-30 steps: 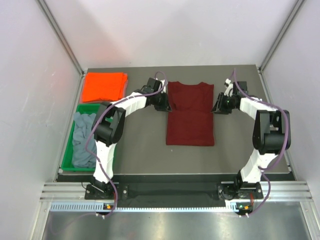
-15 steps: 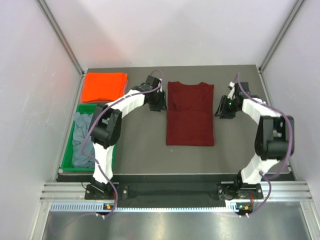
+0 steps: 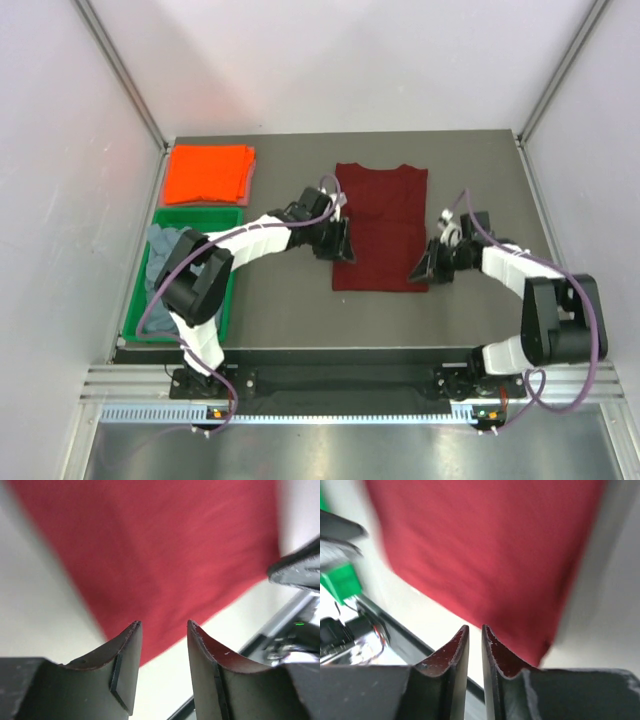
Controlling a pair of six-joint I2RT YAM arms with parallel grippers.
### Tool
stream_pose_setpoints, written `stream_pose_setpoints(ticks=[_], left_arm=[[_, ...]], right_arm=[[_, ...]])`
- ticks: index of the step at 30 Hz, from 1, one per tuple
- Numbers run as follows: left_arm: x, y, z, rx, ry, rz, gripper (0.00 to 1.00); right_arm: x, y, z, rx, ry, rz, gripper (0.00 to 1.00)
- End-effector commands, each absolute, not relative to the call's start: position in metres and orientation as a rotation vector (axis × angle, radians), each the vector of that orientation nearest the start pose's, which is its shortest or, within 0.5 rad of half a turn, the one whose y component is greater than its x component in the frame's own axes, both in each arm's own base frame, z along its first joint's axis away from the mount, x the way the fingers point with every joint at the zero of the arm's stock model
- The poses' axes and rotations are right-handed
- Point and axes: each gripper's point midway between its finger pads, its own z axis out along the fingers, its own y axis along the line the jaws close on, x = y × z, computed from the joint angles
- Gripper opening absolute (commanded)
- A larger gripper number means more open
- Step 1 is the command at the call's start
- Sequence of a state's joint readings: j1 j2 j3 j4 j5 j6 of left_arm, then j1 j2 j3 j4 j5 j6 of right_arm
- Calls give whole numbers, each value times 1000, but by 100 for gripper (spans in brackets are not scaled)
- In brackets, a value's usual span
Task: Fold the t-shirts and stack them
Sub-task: Fold the tshirt
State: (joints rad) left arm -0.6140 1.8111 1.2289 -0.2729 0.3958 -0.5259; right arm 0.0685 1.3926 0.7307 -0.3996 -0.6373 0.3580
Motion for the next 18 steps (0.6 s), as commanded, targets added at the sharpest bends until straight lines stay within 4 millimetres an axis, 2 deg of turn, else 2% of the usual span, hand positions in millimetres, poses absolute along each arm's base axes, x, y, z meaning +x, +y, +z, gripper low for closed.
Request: stream_pose_setpoints(ticks=[1, 2, 4, 5, 7, 10, 14, 17, 18], left_arm=[[309, -308, 57, 224, 2626, -872, 47], [305, -292, 40, 189, 2660, -780, 47], [300, -278, 25, 153, 2701, -702, 47], [297, -270, 18, 137, 2714, -655, 47], [296, -266, 21, 126, 2711, -635, 47], [299, -264, 36, 125, 2683, -627, 47], [308, -272, 71, 145, 2624, -644, 47], [300, -287, 91, 194, 2585, -739, 47], [293, -295, 99, 218, 2574, -807, 47]], right_arm=[[240, 140, 36, 219, 2668, 1097, 16], [232, 131, 17, 267, 2710, 1024, 15], [228, 118, 1, 336, 2746, 952, 13], [227, 117, -1, 338, 2744, 948, 12], [229, 118, 7, 322, 2720, 953, 13], [234, 118, 31, 278, 2678, 946, 14], [247, 119, 61, 225, 2624, 947, 16], [253, 114, 57, 223, 2637, 896, 16], [254, 109, 49, 232, 2660, 856, 17]])
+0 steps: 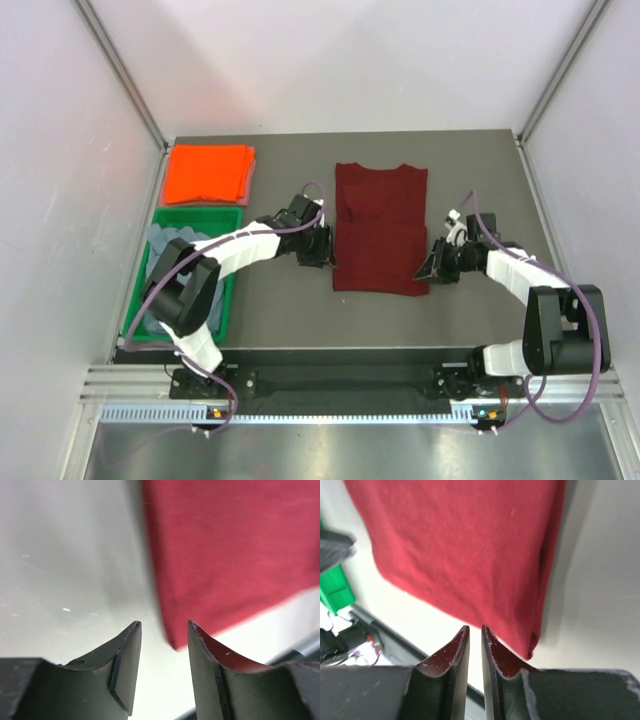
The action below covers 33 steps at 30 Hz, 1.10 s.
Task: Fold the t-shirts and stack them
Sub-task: Fold the tshirt
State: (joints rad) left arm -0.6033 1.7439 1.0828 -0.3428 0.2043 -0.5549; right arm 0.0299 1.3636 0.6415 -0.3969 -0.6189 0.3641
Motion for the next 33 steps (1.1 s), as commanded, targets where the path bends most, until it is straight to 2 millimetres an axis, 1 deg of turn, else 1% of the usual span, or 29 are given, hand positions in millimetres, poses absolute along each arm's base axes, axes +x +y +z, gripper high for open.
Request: stream_pose_setpoints(ticks=[1, 2, 4, 5, 7, 8, 10, 11, 12, 13, 14, 16, 18, 19, 20, 21, 22, 23, 24, 26, 28, 29, 33], left_arm=[[288, -300, 102, 237, 2562, -845, 47], [281, -309, 105, 259, 2532, -915, 47], [267, -319, 101, 279, 2536, -1019, 47], [257, -317, 89, 272, 2566, -1032, 47], [249, -316, 72, 264, 2597, -1046, 47], [242, -308, 56, 245, 2638, -1008, 47], [232, -295, 32, 216, 2704, -946, 47], [234, -287, 24, 184, 2722, -872, 47], [227, -278, 14, 167, 2769, -815, 47], [226, -273, 11, 161, 2782, -787, 47], [226, -269, 10, 153, 2783, -761, 47], [225, -269, 20, 151, 2763, -774, 47], [229, -271, 37, 149, 2722, -797, 47], [230, -271, 42, 145, 2717, -791, 47], [231, -271, 49, 137, 2702, -798, 48], [233, -270, 50, 121, 2699, -791, 50], [233, -270, 50, 109, 2699, -803, 51], [235, -275, 53, 100, 2681, -845, 51], [232, -279, 53, 101, 2687, -896, 52], [235, -282, 49, 63, 2687, -939, 51], [237, -280, 44, 34, 2697, -943, 52], [238, -279, 39, 18, 2712, -936, 51], [243, -282, 32, -4, 2714, -964, 51]], right_arm=[[255, 107, 45, 240, 2666, 834, 16], [253, 104, 39, 242, 2681, 809, 16], [252, 96, 27, 264, 2708, 741, 17], [252, 94, 23, 262, 2711, 727, 17], [251, 87, 14, 288, 2730, 676, 17], [251, 86, 13, 290, 2730, 666, 17], [253, 82, 11, 305, 2729, 631, 19], [253, 81, 12, 311, 2728, 621, 20], [254, 80, 16, 308, 2719, 609, 20], [256, 77, 18, 315, 2712, 581, 21], [253, 76, 21, 331, 2720, 574, 22], [258, 75, 38, 336, 2679, 571, 23], [253, 72, 54, 410, 2663, 543, 33], [253, 67, 58, 455, 2652, 500, 37], [251, 68, 63, 521, 2636, 509, 43], [250, 68, 69, 538, 2610, 519, 45], [244, 71, 66, 559, 2617, 543, 47], [242, 72, 66, 585, 2613, 551, 51], [239, 71, 63, 592, 2619, 543, 52], [233, 70, 55, 600, 2643, 524, 52], [228, 75, 48, 594, 2661, 566, 52], [231, 76, 48, 588, 2647, 583, 52], [229, 78, 36, 596, 2667, 591, 51]])
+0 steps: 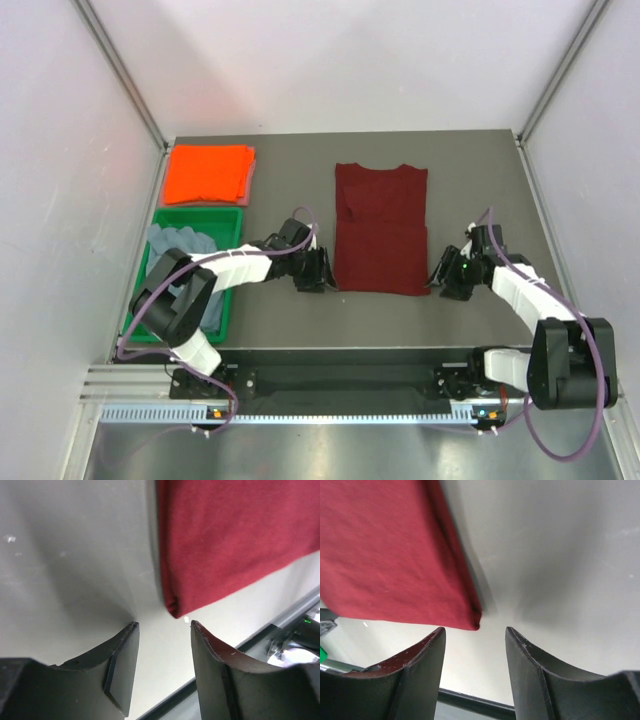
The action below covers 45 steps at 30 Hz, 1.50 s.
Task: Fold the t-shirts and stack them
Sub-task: Fold the tshirt
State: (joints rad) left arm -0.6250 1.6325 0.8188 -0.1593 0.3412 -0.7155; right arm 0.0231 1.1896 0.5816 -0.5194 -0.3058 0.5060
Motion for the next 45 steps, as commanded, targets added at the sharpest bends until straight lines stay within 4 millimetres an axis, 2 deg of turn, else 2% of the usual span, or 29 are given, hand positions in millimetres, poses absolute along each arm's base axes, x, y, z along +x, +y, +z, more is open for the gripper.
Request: stream_pose_setpoints(ticks=[1, 14, 18, 19, 20, 21, 23, 29, 34, 40, 45], left_arm=[[244, -282, 31, -12, 2718, -970, 51], [239, -282, 2, -47, 2799, -954, 43], [241, -276, -6, -65, 2817, -908, 31], [242, -275, -7, -67, 2823, -902, 15], [242, -274, -8, -72, 2826, -896, 8], [242, -272, -9, -80, 2832, -884, 0], [242, -268, -9, -82, 2831, -857, 0], [237, -254, -10, -110, 2846, -771, 0], [229, -241, -12, -147, 2868, -702, 0], [221, -248, 14, -130, 2822, -819, 0], [212, -255, 26, -118, 2811, -908, 0]], right_arm=[[225, 80, 33, 603, 2678, 603, 51], [222, 84, 11, 662, 2695, 638, 46], [222, 78, 11, 669, 2688, 588, 39], [221, 76, 10, 671, 2688, 571, 37], [220, 75, 9, 672, 2690, 561, 25], [220, 73, 9, 674, 2684, 541, 18], [221, 70, 9, 664, 2681, 520, 0], [217, 64, 5, 621, 2688, 478, 0], [216, 58, 11, 599, 2664, 431, 0], [219, 67, 30, 537, 2630, 497, 0], [217, 69, 38, 525, 2607, 514, 0]])
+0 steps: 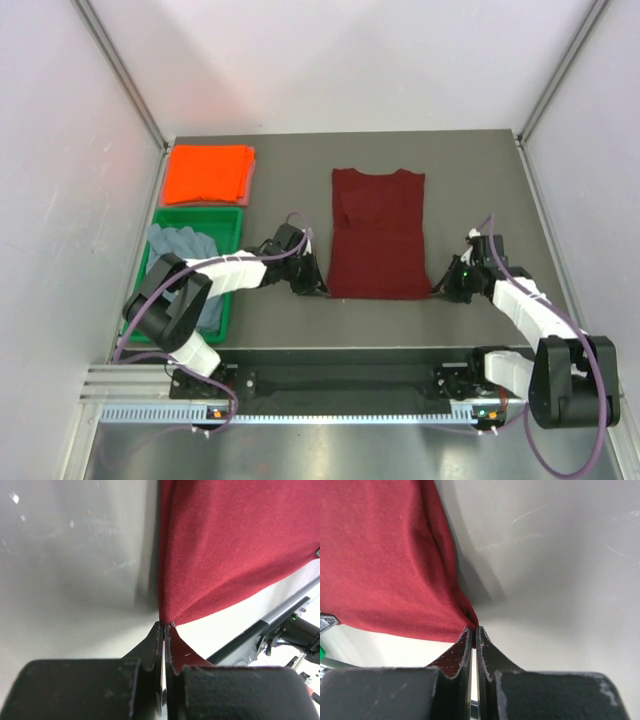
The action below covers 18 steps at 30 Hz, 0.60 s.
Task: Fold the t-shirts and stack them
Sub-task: Fold the tshirt
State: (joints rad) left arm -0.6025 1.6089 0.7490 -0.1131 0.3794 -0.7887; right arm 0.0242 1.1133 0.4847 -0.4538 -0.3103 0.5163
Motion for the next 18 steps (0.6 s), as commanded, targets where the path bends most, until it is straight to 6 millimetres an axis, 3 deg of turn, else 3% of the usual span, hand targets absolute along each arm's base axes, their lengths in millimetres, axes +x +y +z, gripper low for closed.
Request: stream_pose_setpoints(ticks=[1, 10, 18], left_arm=[[211, -257, 28, -110, 2810, -926, 0], [205, -263, 46, -97, 2787, -962, 0], [226, -270, 77, -86, 2746, -926, 0]], right_arm=[[217, 72, 39, 528, 2606, 533, 0], [209, 84, 46, 513, 2595, 567, 0], [226, 86, 82, 489, 2523, 589, 0]])
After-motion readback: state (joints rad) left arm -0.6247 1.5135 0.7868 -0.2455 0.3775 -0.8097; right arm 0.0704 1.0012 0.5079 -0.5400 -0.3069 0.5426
